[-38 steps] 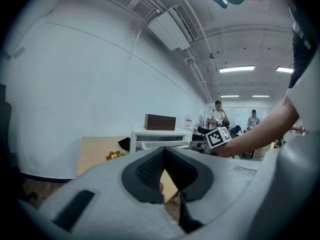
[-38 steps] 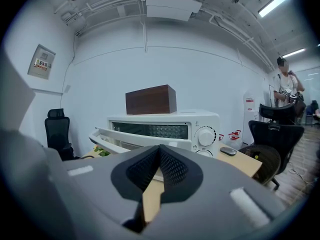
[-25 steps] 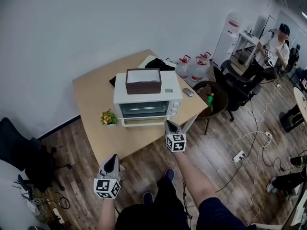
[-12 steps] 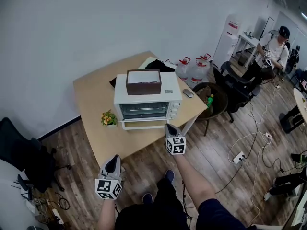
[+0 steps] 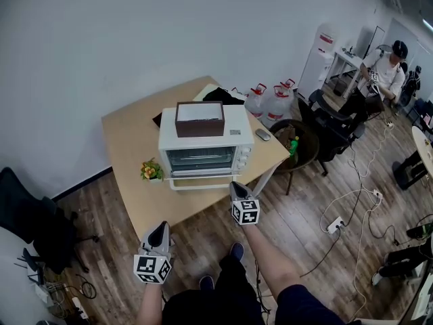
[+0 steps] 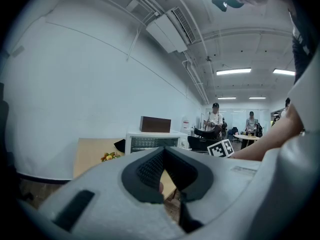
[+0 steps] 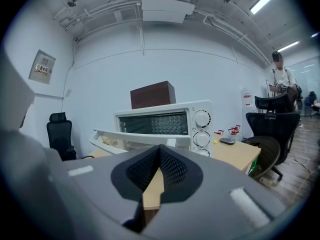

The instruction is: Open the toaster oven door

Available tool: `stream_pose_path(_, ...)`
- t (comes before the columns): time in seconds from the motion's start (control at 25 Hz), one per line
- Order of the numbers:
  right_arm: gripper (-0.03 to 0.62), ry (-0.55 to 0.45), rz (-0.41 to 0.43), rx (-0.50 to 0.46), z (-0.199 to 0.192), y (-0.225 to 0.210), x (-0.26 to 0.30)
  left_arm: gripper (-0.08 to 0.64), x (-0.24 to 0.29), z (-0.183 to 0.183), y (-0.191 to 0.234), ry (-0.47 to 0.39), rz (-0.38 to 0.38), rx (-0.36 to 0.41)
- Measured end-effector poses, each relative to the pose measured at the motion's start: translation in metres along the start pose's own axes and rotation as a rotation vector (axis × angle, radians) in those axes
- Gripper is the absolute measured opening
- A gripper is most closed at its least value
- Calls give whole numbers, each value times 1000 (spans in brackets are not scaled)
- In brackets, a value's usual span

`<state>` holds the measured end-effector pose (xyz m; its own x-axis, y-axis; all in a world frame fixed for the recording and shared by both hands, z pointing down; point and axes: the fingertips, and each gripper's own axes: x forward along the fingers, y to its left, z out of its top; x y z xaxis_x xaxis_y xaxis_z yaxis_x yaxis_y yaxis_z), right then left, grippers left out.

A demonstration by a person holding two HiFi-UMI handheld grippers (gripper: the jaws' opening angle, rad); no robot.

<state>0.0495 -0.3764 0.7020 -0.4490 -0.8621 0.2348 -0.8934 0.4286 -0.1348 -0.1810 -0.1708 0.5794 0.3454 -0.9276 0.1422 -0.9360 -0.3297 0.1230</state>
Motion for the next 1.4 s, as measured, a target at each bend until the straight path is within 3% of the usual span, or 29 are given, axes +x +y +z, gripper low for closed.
stream_pose_path(0.48, 6, 0, 10, 28, -9, 0, -1, -2, 2, -5, -1, 5, 13, -28)
stream_pose_path(0.92, 6, 32, 9, 74, -29, 1, -13, -2, -4, -1, -11, -11, 4, 11)
stream_pose_path(1.4, 6, 69, 28, 74, -51, 3, -20, -2, -6, 2, -12, -30, 6, -32)
